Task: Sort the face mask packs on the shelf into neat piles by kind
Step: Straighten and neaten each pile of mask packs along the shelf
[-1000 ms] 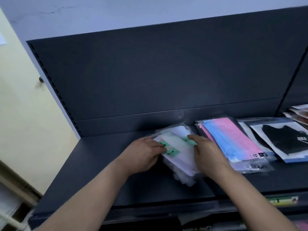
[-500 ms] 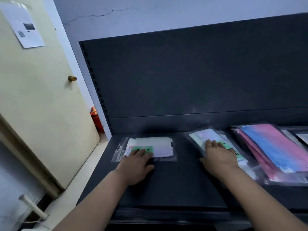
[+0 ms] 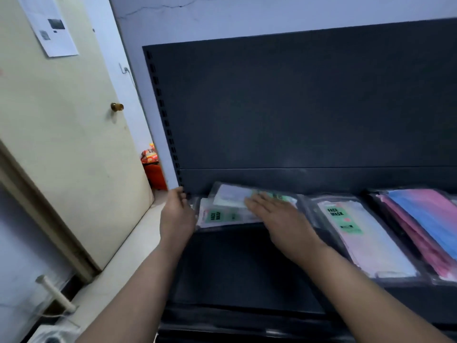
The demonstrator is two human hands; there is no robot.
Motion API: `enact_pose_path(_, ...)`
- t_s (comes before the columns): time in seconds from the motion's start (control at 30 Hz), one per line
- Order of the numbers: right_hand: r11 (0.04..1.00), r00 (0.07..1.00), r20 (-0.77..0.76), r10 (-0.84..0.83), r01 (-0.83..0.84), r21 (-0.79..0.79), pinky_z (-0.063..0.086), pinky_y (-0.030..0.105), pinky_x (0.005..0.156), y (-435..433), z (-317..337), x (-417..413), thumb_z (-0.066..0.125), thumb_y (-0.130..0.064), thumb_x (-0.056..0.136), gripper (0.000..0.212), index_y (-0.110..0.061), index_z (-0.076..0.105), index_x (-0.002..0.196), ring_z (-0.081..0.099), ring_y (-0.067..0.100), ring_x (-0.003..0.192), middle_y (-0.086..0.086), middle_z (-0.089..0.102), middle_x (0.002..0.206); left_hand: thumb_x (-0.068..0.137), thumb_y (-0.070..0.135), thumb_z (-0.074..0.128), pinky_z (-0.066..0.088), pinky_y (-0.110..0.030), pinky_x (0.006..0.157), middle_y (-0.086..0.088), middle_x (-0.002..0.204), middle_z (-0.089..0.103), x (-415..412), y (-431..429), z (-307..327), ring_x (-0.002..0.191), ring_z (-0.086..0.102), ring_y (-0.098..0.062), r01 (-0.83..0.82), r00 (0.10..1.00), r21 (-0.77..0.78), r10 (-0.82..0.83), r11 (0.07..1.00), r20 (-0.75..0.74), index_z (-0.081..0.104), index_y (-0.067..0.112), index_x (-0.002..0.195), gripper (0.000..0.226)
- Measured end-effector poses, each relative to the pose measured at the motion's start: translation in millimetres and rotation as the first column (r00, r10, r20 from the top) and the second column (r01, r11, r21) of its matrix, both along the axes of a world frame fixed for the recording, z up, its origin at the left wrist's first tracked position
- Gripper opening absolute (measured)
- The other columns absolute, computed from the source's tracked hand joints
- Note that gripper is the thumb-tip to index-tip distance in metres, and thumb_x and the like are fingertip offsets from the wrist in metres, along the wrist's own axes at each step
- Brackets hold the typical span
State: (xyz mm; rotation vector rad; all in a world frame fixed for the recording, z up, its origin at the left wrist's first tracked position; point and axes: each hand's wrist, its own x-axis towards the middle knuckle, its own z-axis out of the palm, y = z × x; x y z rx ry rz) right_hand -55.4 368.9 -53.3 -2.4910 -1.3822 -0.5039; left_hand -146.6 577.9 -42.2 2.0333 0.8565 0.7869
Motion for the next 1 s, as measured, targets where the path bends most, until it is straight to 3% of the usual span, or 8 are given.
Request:
enact_pose_path(0.1,0.967,0.963,-0.23,0.143,-0.185,-0.176,0.021,0.042,0.115,33.4,-29.5,-13.4,0.039,0.001,0.089,0.063,-0.022,0.033,0.147,0.024,0.032,0.144,0.011,0.026,0.156,0.096,0.01,0.043,0.04,-0.029,0.087,-0.005,0.127,0.062,-20.5,12.9,-5.5,0.115,0.055,-0.027,0.042,0.993,0.176,-0.022,0.983,-0.117,0.056,0.02,0.126,0.034)
enact_pose_path(0.23,0.934,0.954,-0.292,0.059,-0.156,-0.321,-0.001,0.045,0.118,40.1,-40.4,-17.6,0.02,-0.044,0.098,0.052,-0.037,0.02,0.149,0.002,0.022,0.149,-0.003,0.009,0.161,0.096,0.022,0.048,0.032,-0.031,0.11,0.0,0.149,0.042,-33.7,9.5,-19.6,0.136,0.038,-0.02,0.483,0.83,0.354,-0.289,0.801,-0.478,0.051,0.029,0.135,0.04)
enact_pose_path(0.37,0.948,0.944,-0.331,0.005,-0.11,-0.299,-0.003,0.052,0.116,44.2,-33.5,-17.7,0.03,-0.027,0.102,0.05,-0.041,0.018,0.148,-0.003,0.023,0.148,-0.01,0.008,0.16,0.097,0.04,0.044,0.016,-0.044,0.12,-0.004,0.161,0.017,-31.4,-0.9,-29.9,0.148,0.013,-0.029,0.675,0.637,0.324,-0.302,0.663,-0.709,0.026,0.036,0.149,0.055)
enact_pose_path(0.67,0.983,0.924,-0.383,0.01,-0.079,-0.167,0.005,0.036,0.119,62.1,-37.3,-22.3,0.034,-0.034,0.102,0.049,-0.02,0.029,0.148,0.007,0.016,0.148,0.003,0.016,0.16,0.102,0.035,0.032,0.011,-0.048,0.12,-0.003,0.163,0.001,-22.2,5.4,-30.6,0.15,-0.001,-0.026,0.634,0.592,0.289,-0.209,0.718,-0.778,0.009,0.025,0.154,0.058)
enact_pose_path(0.77,0.993,0.921,-0.385,-0.052,0.007,-0.116,0.014,0.039,0.118,50.2,-35.2,-26.9,0.019,-0.054,0.092,0.065,-0.019,0.04,0.143,0.014,0.024,0.147,0.006,0.025,0.157,0.1,0.042,0.032,0.019,-0.05,0.118,0.0,0.16,0.019,-19.1,-0.6,-24.8,0.147,0.015,-0.024,0.636,0.611,0.317,-0.208,0.704,-0.764,0.021,0.03,0.151,0.053)
enact_pose_path(0.87,0.966,0.926,-0.314,-0.208,0.145,-0.213,0.021,0.042,0.111,29.7,-30.5,-24.0,0.034,-0.031,0.096,0.042,-0.026,0.045,0.136,0.021,0.021,0.144,0.0,0.032,0.153,0.097,0.05,0.035,0.046,-0.039,0.091,-0.003,0.115,0.06,-10.6,-11.3,-3.0,0.109,0.055,-0.023,0.684,0.557,0.323,-0.182,0.654,-0.81,0.062,0.022,0.114,0.042)
enact_pose_path(0.93,0.94,0.925,-0.246,-0.289,0.225,-0.257,0.029,0.038,0.1,18.8,-19.9,-21.4,0.04,-0.018,0.091,0.041,-0.028,0.049,0.129,0.034,0.021,0.133,-0.004,0.047,0.14,0.097,0.047,0.038,0.048,-0.032,0.076,-0.002,0.094,0.066,-3.0,-16.3,7.6,0.09,0.061,-0.021,0.694,0.582,0.321,-0.24,0.644,-0.777,0.067,0.016,0.092,0.043)
enact_pose_path(1.0,0.921,0.925,-0.172,-0.339,0.289,-0.262,0.035,0.035,0.092,12.5,-12.7,-20.5,0.039,-0.018,0.091,0.036,-0.027,0.054,0.123,0.041,0.022,0.122,-0.004,0.055,0.128,0.098,0.044,0.035,0.049,-0.037,0.086,-0.003,0.11,0.068,2.1,-14.5,6.3,0.101,0.06,-0.024,0.667,0.628,0.391,-0.196,0.634,-0.753,0.067,0.024,0.107,0.039)
